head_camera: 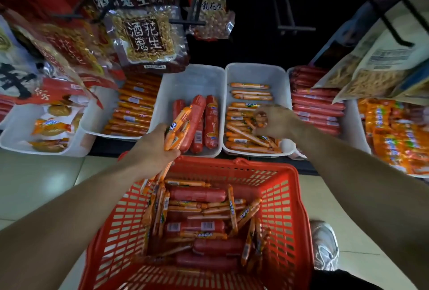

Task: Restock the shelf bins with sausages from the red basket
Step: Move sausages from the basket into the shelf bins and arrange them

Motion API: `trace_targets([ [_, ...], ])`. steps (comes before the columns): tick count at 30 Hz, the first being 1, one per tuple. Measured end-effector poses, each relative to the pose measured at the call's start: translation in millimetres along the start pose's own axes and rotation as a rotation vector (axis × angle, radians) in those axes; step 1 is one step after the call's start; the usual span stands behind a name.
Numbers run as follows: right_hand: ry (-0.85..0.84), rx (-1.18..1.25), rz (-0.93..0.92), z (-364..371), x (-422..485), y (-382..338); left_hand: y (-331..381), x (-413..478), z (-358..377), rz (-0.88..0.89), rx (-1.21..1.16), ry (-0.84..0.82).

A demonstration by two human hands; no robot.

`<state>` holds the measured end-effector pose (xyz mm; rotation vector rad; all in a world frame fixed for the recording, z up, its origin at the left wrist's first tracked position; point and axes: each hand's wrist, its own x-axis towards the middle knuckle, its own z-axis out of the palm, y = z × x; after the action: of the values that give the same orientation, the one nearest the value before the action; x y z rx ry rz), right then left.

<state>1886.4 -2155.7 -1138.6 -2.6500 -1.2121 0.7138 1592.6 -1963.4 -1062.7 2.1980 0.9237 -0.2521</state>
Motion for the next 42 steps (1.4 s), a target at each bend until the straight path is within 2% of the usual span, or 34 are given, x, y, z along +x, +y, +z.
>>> trace_targets([
  [2,-0.031,0.481,0.022,-1.4,0.0,-5.2,2.2,-0.1,1.1,-0.004,0.016,-0.001],
  [4,-0.054,0.633,0.043,5.0,-4.7,-11.7,3.9,0.5,2.9,-0.003,0.026,-0.003],
  [13,-0.158,-0.070,0.036,23.7,-15.8,2.0,15.6,1.3,13.2,0.014,0.064,-0.036],
  [18,-0.034,-0.140,-0.132,14.1,-9.1,-21.1,18.7,3.9,17.4,0.001,0.072,-0.040],
  [22,-0.213,-0.296,-0.182,11.0,-4.5,-34.7,21.1,5.8,16.0,-0.004,0.064,-0.037],
  [24,-0.253,-0.245,-0.172,10.8,-9.3,-24.4,25.8,8.4,14.2,0.016,0.075,-0.025],
  [26,-0.227,-0.062,-0.143,5.9,-19.0,-9.3,37.7,14.9,13.1,0.054,0.088,-0.018],
  [31,0.098,0.089,-0.054,-10.1,-41.2,27.8,94.8,63.2,22.9,0.213,0.276,-0.078],
  [34,0.125,0.146,-0.037,-11.4,-58.2,46.4,134.8,96.6,45.0,0.308,0.394,-0.090],
  [38,0.174,0.168,0.002,-1.5,-70.9,65.4,161.2,134.0,95.5,0.347,0.495,-0.224],
  [42,0.149,0.176,0.000,4.8,-73.7,72.3,154.9,151.3,129.2,0.328,0.423,-0.177],
])
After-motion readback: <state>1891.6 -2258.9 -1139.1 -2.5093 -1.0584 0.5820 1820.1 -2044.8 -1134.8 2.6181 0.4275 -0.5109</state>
